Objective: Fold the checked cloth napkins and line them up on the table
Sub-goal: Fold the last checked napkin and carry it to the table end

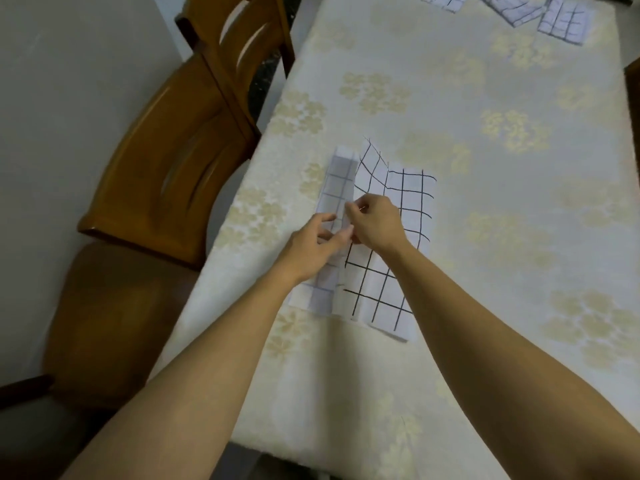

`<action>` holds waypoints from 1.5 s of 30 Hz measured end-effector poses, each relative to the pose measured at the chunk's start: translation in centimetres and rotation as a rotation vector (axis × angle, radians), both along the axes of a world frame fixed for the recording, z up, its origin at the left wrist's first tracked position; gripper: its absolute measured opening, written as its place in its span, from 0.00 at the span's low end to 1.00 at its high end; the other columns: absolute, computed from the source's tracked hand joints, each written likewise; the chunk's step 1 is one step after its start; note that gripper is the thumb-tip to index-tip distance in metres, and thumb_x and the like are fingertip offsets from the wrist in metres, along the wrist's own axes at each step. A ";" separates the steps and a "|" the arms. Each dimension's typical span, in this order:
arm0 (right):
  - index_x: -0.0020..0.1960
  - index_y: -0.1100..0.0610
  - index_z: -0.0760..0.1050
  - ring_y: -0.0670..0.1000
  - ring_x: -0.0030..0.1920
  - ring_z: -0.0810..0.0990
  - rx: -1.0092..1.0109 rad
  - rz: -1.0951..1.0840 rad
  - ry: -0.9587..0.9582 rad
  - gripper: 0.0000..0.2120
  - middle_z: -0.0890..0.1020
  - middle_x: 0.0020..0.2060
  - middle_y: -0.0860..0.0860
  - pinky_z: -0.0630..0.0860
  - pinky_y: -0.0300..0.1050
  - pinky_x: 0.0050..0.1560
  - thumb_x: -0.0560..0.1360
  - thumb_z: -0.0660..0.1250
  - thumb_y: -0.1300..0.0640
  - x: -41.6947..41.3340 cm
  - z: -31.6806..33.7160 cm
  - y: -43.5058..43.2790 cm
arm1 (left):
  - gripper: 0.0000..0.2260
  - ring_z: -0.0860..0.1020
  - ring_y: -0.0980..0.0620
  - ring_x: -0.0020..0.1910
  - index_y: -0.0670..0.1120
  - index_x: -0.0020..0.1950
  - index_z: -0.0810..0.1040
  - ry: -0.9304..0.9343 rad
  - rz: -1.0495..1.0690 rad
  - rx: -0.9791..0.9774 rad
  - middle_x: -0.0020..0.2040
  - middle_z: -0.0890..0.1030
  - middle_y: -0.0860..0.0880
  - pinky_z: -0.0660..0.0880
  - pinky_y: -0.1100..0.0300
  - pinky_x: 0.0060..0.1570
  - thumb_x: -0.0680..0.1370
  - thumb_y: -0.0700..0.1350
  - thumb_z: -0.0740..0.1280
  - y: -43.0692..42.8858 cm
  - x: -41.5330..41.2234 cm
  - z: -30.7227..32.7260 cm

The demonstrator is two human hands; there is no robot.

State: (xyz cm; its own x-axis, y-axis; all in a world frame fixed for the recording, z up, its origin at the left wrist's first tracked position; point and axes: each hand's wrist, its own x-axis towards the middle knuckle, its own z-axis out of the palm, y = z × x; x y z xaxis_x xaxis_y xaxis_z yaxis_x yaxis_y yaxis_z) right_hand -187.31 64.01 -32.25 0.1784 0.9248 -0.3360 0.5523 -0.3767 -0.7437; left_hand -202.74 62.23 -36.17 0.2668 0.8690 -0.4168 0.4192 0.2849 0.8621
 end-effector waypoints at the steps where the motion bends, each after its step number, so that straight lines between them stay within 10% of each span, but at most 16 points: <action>1: 0.50 0.58 0.80 0.52 0.36 0.86 0.002 -0.020 0.078 0.12 0.86 0.39 0.52 0.84 0.57 0.46 0.81 0.63 0.50 -0.1 -0.2 -0.4 | 0.30 0.81 0.53 0.56 0.54 0.73 0.70 0.004 0.024 -0.020 0.59 0.81 0.51 0.78 0.57 0.57 0.76 0.67 0.66 0.0 0.1 -0.2; 7: 0.68 0.56 0.76 0.49 0.61 0.78 0.267 -0.059 -0.182 0.16 0.80 0.62 0.52 0.72 0.41 0.61 0.83 0.63 0.53 5.2 -1.9 -5.7 | 0.19 0.79 0.53 0.50 0.48 0.72 0.72 0.148 0.081 0.027 0.48 0.79 0.52 0.69 0.71 0.41 0.81 0.46 0.69 0.0 0.1 -1.4; 12: 0.81 0.55 0.58 0.60 0.81 0.53 0.151 0.121 -0.492 0.30 0.55 0.81 0.54 0.57 0.57 0.78 0.83 0.61 0.47 9.6 -6.3 -8.9 | 0.14 0.80 0.51 0.49 0.47 0.67 0.74 0.191 0.151 0.086 0.47 0.80 0.51 0.75 0.64 0.44 0.82 0.43 0.68 0.2 0.4 -1.5; 27: 0.83 0.47 0.42 0.57 0.81 0.38 -0.031 0.264 -0.628 0.33 0.41 0.82 0.50 0.37 0.54 0.79 0.83 0.48 0.37 8.5 -8.7 -8.6 | 0.18 0.73 0.44 0.61 0.47 0.69 0.73 0.606 0.164 0.433 0.64 0.73 0.45 0.72 0.51 0.58 0.80 0.44 0.70 0.0 -0.6 -3.2; 32: 0.83 0.47 0.40 0.58 0.81 0.36 -0.035 0.267 -0.646 0.34 0.40 0.82 0.49 0.36 0.56 0.79 0.83 0.44 0.34 8.4 -9.4 -8.8 | 0.25 0.64 0.42 0.76 0.46 0.76 0.68 0.665 -0.272 0.778 0.76 0.68 0.44 0.63 0.44 0.76 0.81 0.51 0.67 -3.4 4.5 -3.2; 45: 0.83 0.50 0.44 0.58 0.81 0.39 -0.031 0.240 -0.667 0.27 0.44 0.82 0.48 0.39 0.60 0.79 0.86 0.45 0.46 15.1 -9.0 -3.0 | 0.34 0.32 0.40 0.80 0.52 0.83 0.37 0.818 -0.743 0.631 0.82 0.34 0.46 0.37 0.39 0.78 0.83 0.67 0.44 -6.3 12.0 -5.9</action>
